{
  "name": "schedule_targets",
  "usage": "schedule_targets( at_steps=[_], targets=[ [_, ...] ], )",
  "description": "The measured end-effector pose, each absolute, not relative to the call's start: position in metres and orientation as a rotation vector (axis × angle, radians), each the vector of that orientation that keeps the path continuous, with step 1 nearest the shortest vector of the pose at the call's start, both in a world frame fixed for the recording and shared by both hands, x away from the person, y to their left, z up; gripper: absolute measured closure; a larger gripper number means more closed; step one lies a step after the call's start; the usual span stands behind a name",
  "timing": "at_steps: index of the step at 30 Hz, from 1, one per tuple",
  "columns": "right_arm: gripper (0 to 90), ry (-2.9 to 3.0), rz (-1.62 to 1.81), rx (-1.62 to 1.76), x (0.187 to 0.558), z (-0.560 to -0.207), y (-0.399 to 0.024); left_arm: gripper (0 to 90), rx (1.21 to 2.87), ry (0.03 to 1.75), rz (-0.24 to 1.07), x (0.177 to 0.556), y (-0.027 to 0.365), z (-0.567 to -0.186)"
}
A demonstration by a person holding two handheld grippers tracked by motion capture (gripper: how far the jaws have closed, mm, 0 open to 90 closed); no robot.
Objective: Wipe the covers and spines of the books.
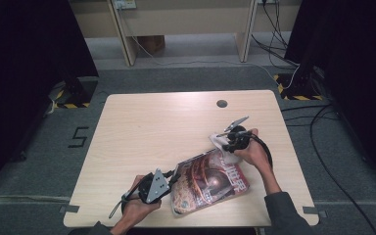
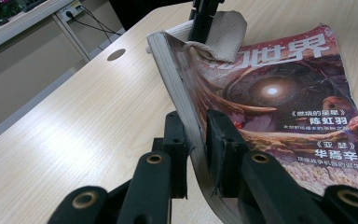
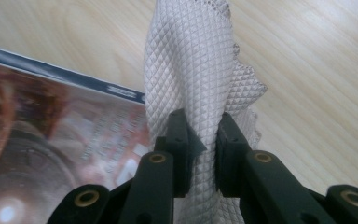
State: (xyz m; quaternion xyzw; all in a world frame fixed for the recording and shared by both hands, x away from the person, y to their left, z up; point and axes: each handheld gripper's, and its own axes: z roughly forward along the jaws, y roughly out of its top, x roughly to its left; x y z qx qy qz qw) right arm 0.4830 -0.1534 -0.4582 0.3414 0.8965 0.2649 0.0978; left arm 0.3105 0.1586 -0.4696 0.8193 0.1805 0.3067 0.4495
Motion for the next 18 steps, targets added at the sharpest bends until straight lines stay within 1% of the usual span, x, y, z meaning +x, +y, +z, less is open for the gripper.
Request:
schedule_targets(
  at_steps=[4,9,18],
  targets=[
    [79.0,2.635,0.746,1.116,0.491,-0.472,-0.170,78.0,2.023,0.439,0.762,0.309,0.158,-0.469],
    [79.0,2.625,0.737,1.162,0.493,-0.478,-0.178,78.0,2.019,0.437,0.761,0.309,0.159,-0.468],
    [79.2,2.582,0.798,1.148,0.487,-0.461,-0.185,78.1,2.017,0.451,0.755,0.310,0.161,-0.469]
  ],
)
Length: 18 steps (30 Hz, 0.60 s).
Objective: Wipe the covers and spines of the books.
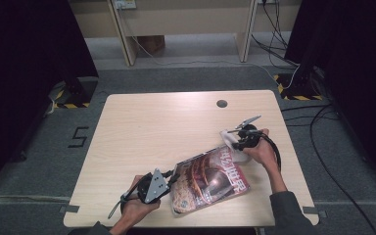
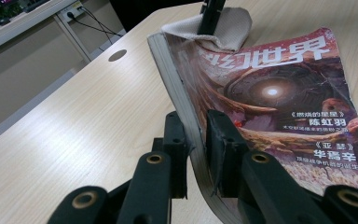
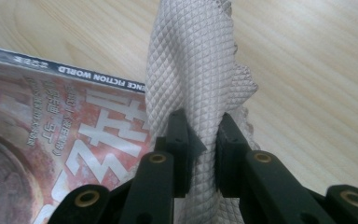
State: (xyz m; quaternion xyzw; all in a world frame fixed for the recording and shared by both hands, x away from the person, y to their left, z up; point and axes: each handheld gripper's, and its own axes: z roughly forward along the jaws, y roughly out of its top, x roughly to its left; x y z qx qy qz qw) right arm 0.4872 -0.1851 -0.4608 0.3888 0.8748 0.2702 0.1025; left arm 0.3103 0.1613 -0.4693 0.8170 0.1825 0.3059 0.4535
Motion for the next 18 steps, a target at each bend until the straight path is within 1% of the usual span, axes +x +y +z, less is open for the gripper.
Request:
schedule_targets(
  at_steps=[9,18],
  targets=[
    [79.2,2.515,0.886,1.151,0.478,-0.445,-0.195,78.1,2.016,0.465,0.746,0.312,0.162,-0.470],
    [79.2,2.490,0.891,1.140,0.469,-0.440,-0.200,78.2,2.018,0.466,0.741,0.313,0.164,-0.471]
  ],
)
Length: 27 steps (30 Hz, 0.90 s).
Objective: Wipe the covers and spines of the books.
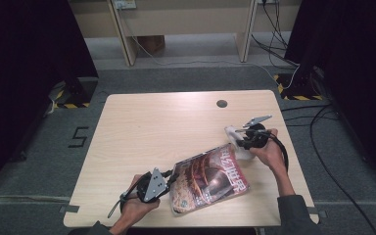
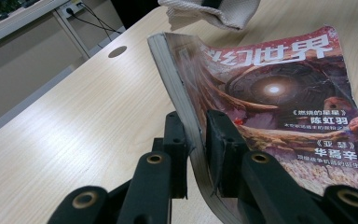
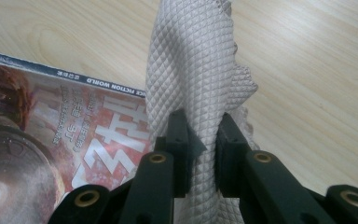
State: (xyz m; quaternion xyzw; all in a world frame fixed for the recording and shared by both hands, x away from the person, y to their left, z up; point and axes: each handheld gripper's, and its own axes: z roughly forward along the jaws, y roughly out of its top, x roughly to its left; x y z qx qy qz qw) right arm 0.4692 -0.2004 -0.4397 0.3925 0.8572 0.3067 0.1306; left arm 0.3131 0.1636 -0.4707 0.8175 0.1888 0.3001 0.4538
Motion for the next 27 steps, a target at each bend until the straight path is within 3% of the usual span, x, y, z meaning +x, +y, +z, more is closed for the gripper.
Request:
schedule_targets(
  at_steps=[27],
  targets=[
    [78.8,2.426,0.788,1.282,0.429,-0.457,-0.261,78.1,2.018,0.474,0.738,0.314,0.164,-0.472]
  ],
)
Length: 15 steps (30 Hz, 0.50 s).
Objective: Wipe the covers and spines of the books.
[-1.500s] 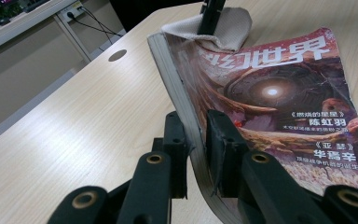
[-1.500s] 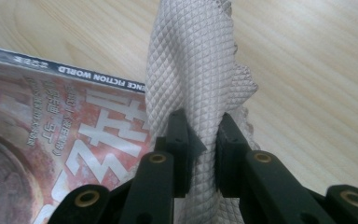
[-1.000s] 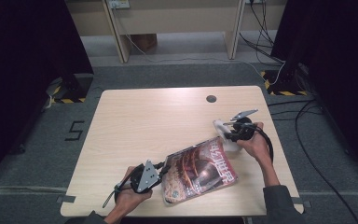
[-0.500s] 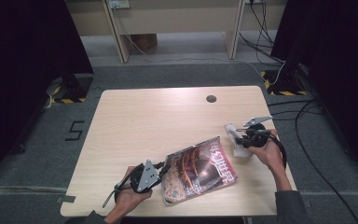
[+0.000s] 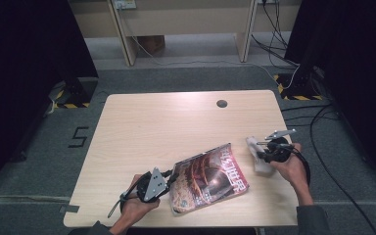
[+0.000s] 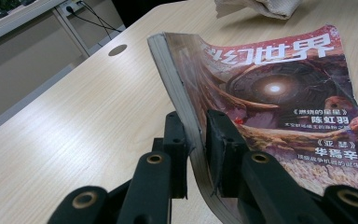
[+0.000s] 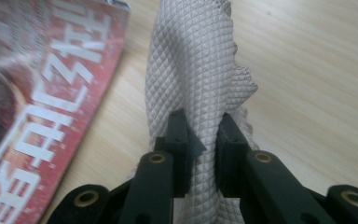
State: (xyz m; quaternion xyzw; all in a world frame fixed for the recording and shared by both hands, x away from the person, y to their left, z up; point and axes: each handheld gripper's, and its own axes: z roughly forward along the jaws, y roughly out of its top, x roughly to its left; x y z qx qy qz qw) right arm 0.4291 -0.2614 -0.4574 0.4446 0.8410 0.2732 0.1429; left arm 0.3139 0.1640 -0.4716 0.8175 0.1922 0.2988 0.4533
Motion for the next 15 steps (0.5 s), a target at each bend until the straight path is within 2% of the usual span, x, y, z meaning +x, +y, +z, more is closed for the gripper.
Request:
schedule_targets(
  at_steps=[10,15],
  targets=[
    [75.0,2.429,0.691,1.353,0.432,-0.480,-0.277,78.0,2.018,0.474,0.736,0.314,0.164,-0.471],
    [62.8,2.434,0.673,1.370,0.432,-0.481,-0.277,77.9,2.017,0.474,0.735,0.314,0.164,-0.471]
  ],
)
